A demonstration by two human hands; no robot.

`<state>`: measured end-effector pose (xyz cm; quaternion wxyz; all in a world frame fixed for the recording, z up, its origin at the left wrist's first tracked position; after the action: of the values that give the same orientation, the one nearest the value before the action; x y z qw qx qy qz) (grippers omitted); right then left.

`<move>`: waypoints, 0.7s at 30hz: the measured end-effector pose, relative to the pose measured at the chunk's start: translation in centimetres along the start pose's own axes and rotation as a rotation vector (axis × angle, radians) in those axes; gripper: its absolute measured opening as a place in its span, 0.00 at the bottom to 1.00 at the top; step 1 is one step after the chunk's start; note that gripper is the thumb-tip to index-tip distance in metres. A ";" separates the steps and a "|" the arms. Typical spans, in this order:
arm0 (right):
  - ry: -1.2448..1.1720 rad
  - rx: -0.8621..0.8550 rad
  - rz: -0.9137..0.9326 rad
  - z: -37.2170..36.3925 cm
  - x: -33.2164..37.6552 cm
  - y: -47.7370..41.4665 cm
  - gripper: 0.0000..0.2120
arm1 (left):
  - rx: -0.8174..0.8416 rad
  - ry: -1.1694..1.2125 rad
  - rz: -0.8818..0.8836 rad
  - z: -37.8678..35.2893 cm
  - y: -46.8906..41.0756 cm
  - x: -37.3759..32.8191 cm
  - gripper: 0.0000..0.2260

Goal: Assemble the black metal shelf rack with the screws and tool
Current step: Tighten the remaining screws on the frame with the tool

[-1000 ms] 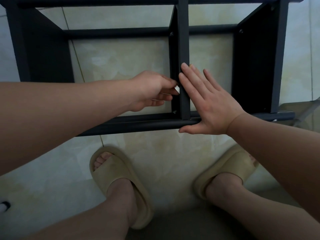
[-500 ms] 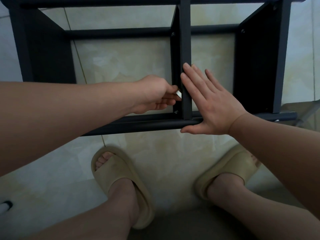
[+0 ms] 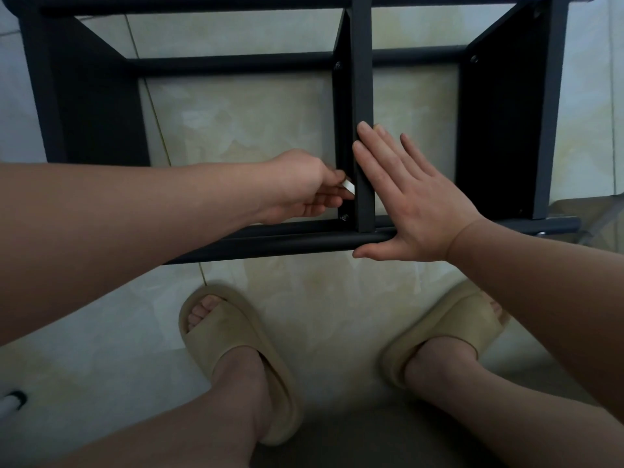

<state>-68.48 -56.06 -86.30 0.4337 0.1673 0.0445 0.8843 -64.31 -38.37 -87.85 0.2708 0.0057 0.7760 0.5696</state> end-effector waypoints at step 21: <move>-0.017 -0.018 -0.001 0.0 0.1 0.0 0.58 | 0.037 -0.067 -0.053 0.1 0.8 1.2 0.09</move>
<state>-68.52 -55.99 -86.31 0.4362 0.1710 0.0331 0.8829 -65.55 -37.60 -87.66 0.3113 0.0094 0.7768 0.5474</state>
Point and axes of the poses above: each hand's wrist, its own y-axis away from the middle knuckle, its own z-axis out of the back of the hand, x = y × z, the point moved 3 cm from there along -y, towards the middle knuckle, and after that the axes turned 1 degree about -y, right-handed, at the moved point
